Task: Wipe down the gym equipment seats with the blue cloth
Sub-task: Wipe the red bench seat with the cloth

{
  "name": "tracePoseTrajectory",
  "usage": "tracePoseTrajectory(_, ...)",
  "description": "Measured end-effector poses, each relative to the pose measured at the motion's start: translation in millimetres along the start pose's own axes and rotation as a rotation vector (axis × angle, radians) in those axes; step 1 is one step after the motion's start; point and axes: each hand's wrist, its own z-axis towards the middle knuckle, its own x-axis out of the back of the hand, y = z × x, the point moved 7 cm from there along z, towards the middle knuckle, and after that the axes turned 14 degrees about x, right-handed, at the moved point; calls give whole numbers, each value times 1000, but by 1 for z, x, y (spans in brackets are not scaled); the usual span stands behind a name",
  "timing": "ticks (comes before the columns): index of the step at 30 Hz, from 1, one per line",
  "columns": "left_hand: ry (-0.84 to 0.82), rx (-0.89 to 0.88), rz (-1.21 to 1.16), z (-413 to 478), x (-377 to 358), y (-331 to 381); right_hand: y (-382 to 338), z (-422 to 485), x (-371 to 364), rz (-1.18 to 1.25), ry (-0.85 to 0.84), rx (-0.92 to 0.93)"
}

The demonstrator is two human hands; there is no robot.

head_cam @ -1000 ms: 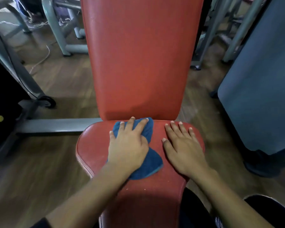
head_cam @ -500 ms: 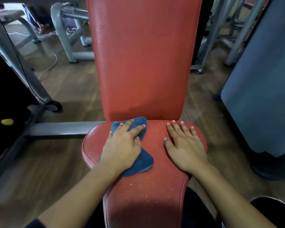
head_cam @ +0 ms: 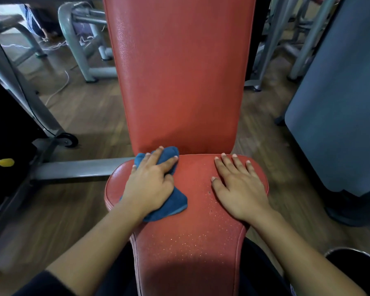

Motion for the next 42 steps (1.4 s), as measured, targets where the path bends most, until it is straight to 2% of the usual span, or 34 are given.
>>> tracePoseTrajectory(3,55,35,89,20,-5,17,1,2,0,-8,2,-6)
tracePoseTrajectory(6,18,-108,49,12,-16,34,2,2,0,-22,-1,-6)
tracePoseTrajectory(9,-18,-163,-34,-6,-9,10,1,2,1,-7,0,-3)
tracePoseTrajectory(12,27,-54,-28,2,4,-17,2,3,1,-1,-4,-3)
tracePoseTrajectory(15,53,50,-13,23,4,-9,1,3,1,-1,-3,-2)
tracePoseTrajectory(19,49,-81,-42,8,-7,21,1,3,2,-1,6,-3)
tracePoseTrajectory(22,25,-151,-91,-21,0,8,2,2,2,-4,14,-2)
tracePoseTrajectory(28,140,69,-71,20,21,-34,2,4,1,-18,13,-2)
tracePoseTrajectory(34,90,-130,-64,-10,8,-5,0,3,3,3,18,0)
tracePoseTrajectory(36,81,-110,-88,-20,17,-25,0,2,3,9,20,-2)
tracePoseTrajectory(39,146,15,-101,-3,29,-48,0,2,2,19,23,-7)
tracePoseTrajectory(42,176,55,-79,21,24,-31,0,3,3,25,25,-10)
